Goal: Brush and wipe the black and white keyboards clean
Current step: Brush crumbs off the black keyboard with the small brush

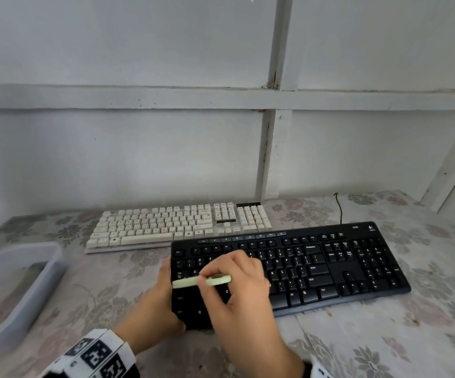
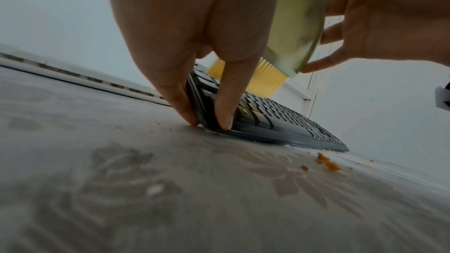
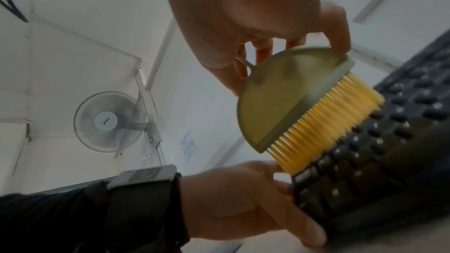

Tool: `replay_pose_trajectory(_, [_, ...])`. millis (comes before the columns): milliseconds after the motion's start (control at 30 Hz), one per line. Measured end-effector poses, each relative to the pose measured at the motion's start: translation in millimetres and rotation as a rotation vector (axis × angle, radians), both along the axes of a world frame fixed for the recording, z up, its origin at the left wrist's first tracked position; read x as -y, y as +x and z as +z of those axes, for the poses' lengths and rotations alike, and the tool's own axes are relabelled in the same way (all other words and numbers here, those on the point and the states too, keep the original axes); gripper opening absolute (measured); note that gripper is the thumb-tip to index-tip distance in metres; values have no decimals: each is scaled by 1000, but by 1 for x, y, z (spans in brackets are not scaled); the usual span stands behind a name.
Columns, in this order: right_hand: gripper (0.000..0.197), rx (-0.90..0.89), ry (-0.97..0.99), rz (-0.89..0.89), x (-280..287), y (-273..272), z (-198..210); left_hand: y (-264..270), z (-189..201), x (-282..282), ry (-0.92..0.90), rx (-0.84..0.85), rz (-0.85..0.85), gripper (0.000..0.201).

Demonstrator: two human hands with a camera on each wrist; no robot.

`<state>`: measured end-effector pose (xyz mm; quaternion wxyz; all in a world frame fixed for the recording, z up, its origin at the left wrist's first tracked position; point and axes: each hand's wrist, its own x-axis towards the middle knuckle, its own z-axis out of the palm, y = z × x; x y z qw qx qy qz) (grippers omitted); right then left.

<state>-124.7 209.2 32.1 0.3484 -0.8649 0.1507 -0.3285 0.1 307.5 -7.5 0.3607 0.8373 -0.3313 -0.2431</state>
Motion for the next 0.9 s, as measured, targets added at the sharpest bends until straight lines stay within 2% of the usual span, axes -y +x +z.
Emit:
replay_pose_trajectory(67, [15, 30, 14, 5, 2, -1, -5, 0, 1, 0, 9, 2, 3, 107])
replay_pose_trajectory(233, [14, 10, -16, -109, 19, -6, -5, 2, -1, 0, 36, -34, 12, 116])
replay_pose_trajectory(400, [17, -17, 75, 71, 5, -5, 4, 1, -1, 1, 55, -15, 23, 111])
replay_pose_trajectory(500, [9, -13, 53, -12, 24, -13, 0, 2, -2, 1, 38, -50, 14, 114])
replay_pose_trajectory(600, [27, -21, 101, -89, 50, -28, 10, 2, -2, 0, 16, -79, 14, 113])
replay_pose_trajectory(733, [19, 49, 239, 11, 59, -36, 16, 2, -3, 0, -14, -103, 10, 110])
replay_pose_trajectory(800, [19, 22, 202, 50, 57, -38, 7, 2, -3, -1, -23, -102, 4, 111])
replay_pose_trajectory(900, [23, 29, 155, -32, 72, -45, -2, 1, -4, 0, -25, -103, 3, 112])
